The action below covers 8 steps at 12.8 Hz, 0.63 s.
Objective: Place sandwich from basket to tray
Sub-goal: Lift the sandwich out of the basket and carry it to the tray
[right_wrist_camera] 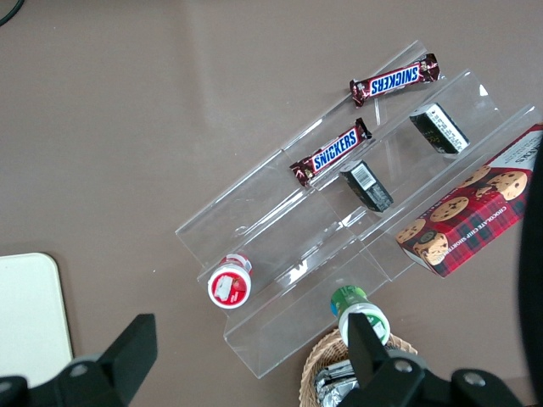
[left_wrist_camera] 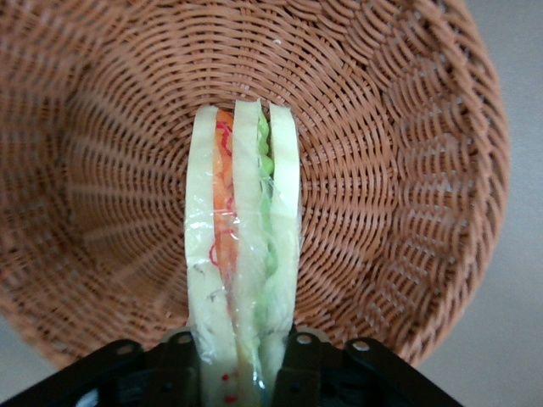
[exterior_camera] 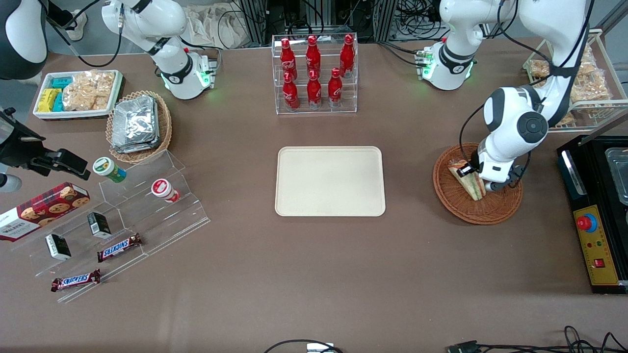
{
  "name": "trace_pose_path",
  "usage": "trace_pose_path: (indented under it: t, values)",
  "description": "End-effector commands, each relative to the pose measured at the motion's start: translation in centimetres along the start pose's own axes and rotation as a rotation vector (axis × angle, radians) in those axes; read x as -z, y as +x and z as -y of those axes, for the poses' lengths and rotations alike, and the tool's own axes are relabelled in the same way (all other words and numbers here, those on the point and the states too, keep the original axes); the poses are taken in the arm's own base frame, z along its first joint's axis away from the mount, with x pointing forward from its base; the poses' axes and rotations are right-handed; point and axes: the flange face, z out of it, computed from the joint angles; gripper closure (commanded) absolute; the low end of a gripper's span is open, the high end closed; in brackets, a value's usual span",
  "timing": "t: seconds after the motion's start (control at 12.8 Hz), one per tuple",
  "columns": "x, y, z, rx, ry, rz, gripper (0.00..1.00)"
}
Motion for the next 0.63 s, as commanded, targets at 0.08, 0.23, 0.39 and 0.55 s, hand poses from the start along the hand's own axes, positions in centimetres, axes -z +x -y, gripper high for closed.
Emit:
trace_pose_path:
  t: [0.08, 0.23, 0.39, 0.55]
  values:
    - [9.7, -0.2, -0.3, -0.008, 0.045, 0.034, 0.85]
    - [16.2, 0.6, -1.1, -0.034, 0.063, 0.072, 0.85]
    - [23.8, 0.8, -1.4, -0.123, 0.064, 0.113, 0.85]
    - [30.3, 0.5, -1.4, -0.229, 0.048, 0.106, 0.85]
